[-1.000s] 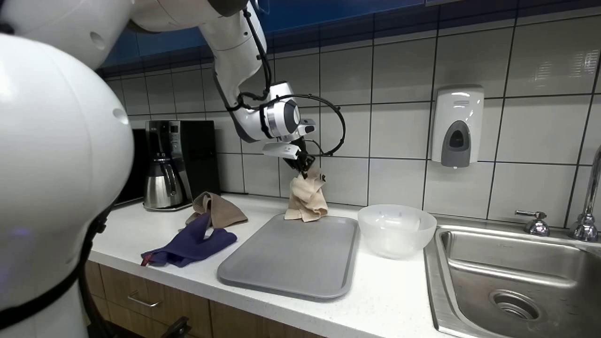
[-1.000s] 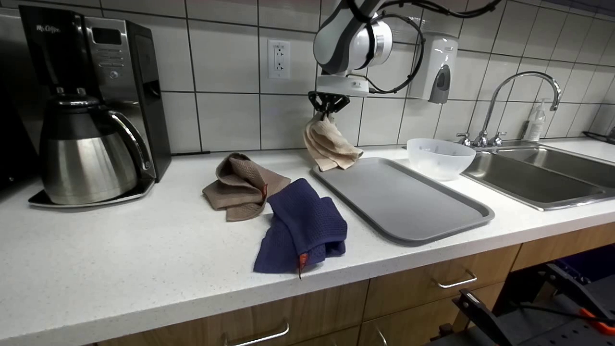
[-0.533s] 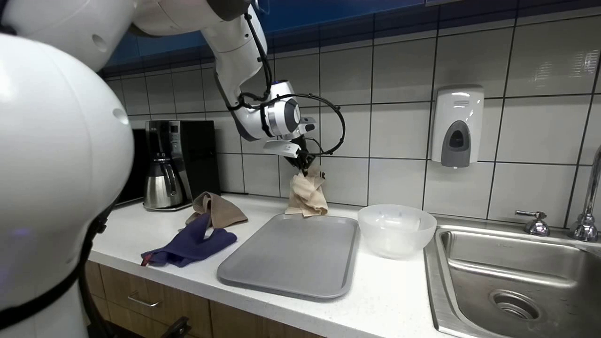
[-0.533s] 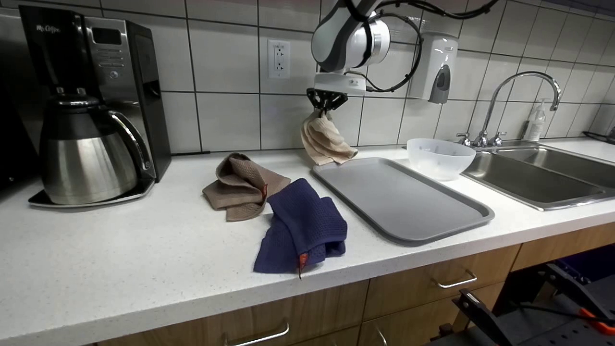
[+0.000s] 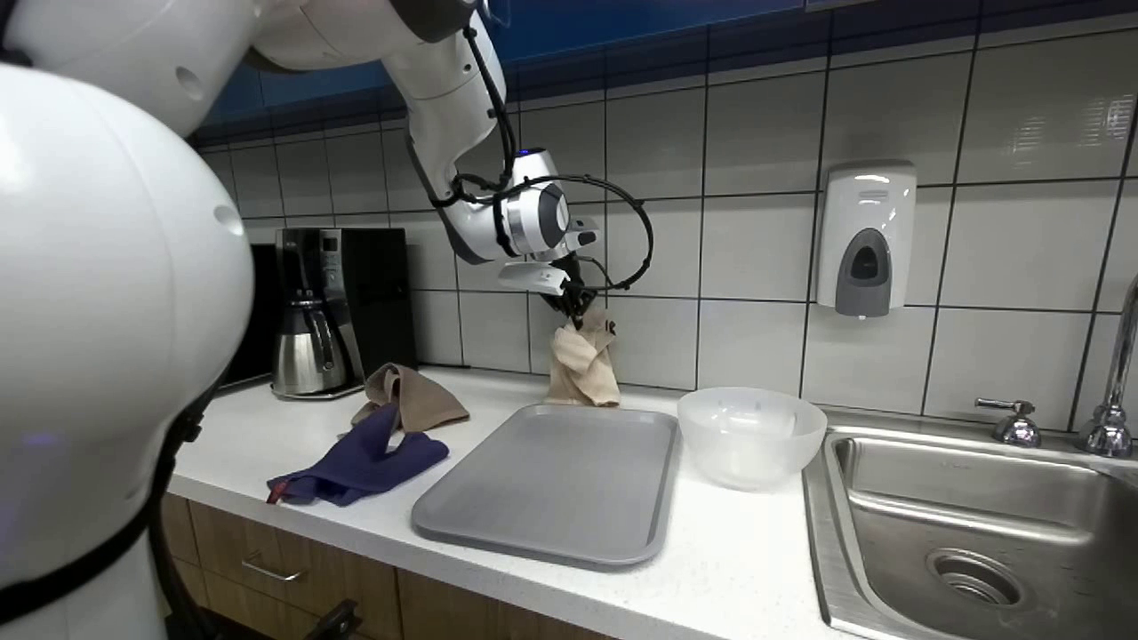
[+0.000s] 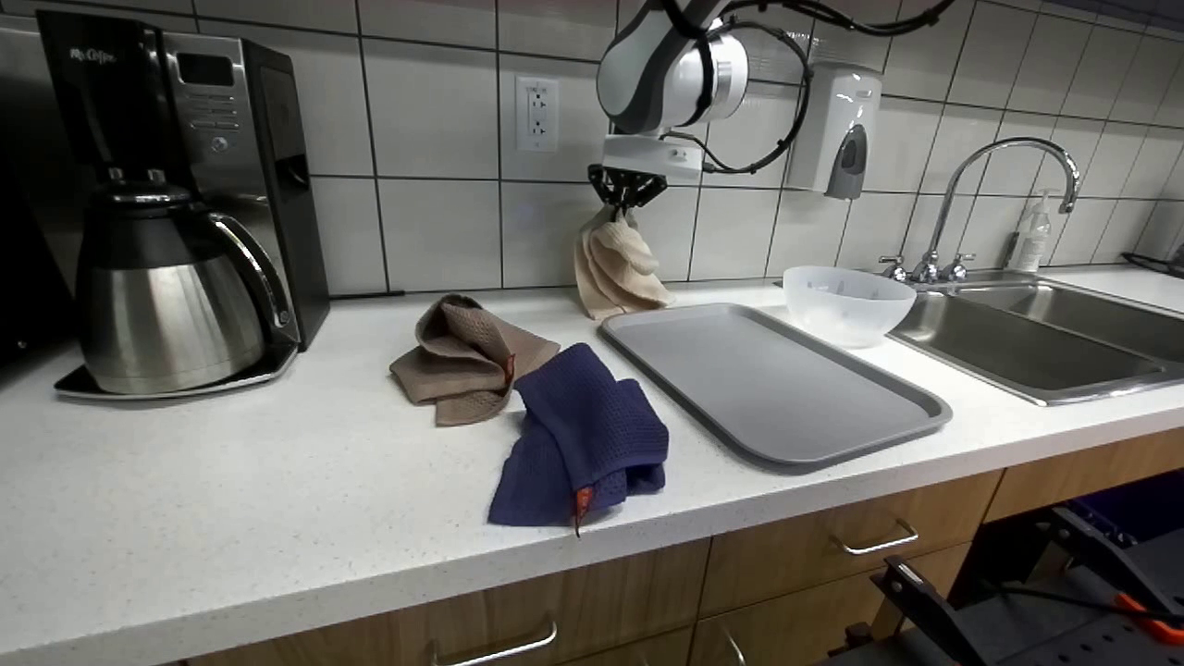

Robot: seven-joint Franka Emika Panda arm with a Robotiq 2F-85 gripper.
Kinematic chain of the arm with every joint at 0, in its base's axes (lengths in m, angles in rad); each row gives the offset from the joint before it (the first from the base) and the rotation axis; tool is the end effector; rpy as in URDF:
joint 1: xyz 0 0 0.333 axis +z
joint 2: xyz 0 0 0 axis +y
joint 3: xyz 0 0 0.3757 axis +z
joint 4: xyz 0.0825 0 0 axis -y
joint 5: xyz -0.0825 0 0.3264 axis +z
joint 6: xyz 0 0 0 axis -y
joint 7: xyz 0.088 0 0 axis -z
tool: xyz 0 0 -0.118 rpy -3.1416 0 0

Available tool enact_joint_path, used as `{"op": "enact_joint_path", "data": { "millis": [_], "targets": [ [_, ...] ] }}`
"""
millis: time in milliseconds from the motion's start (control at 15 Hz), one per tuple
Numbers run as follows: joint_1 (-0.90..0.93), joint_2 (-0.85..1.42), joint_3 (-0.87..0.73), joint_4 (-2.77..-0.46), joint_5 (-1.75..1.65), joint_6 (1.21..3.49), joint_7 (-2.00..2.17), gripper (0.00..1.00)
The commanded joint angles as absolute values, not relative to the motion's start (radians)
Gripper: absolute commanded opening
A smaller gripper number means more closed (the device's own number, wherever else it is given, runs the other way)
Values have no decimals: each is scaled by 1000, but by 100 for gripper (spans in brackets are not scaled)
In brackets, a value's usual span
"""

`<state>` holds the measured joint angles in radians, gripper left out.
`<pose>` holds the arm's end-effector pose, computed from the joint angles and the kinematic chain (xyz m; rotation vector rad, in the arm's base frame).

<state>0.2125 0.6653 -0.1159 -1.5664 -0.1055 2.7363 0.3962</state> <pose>0.7326 0.0965 0.3835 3.0226 -0.2579 0.8101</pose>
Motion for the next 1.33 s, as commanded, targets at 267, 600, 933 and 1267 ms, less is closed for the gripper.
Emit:
{"op": "enact_joint_path", "data": {
  "millis": [267,600,933,1267],
  "targets": [
    [228,694,-127,-1542,-91,2729,411,2],
    [228,711,-128,-1544,-89,2724,409,2],
    [226,734,-126,-1540,-85,2720,407,2],
    [224,760,-125,-1527,-76,2714,407,2]
  ]
}}
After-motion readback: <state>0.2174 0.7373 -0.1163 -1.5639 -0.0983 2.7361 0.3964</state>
